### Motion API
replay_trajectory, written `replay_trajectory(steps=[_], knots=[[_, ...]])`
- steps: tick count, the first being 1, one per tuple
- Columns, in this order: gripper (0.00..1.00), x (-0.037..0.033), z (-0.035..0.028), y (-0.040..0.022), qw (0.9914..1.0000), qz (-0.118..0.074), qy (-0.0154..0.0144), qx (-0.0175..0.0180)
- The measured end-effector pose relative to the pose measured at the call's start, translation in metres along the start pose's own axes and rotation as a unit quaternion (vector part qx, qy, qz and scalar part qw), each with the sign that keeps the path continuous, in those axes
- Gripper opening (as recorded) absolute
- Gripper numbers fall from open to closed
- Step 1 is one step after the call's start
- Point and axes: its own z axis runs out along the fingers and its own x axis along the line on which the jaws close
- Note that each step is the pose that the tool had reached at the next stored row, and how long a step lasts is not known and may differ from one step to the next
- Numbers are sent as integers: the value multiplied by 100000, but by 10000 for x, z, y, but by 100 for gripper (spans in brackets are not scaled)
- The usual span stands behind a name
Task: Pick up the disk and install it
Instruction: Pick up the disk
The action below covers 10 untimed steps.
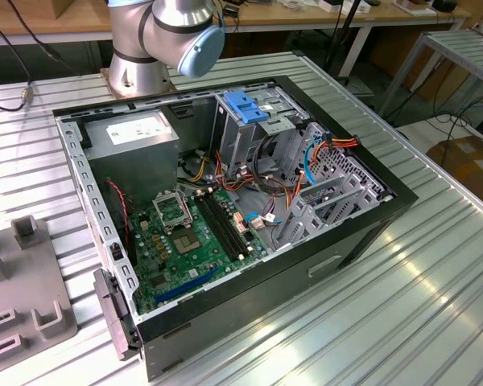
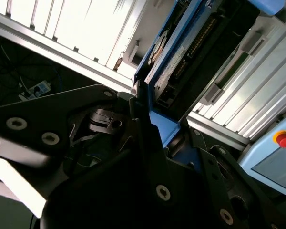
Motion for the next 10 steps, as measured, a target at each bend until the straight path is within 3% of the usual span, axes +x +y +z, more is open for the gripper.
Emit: replay_trajectory(steps=[10], knots=[[37,3,-58,-1,100000,-1,-3,3]])
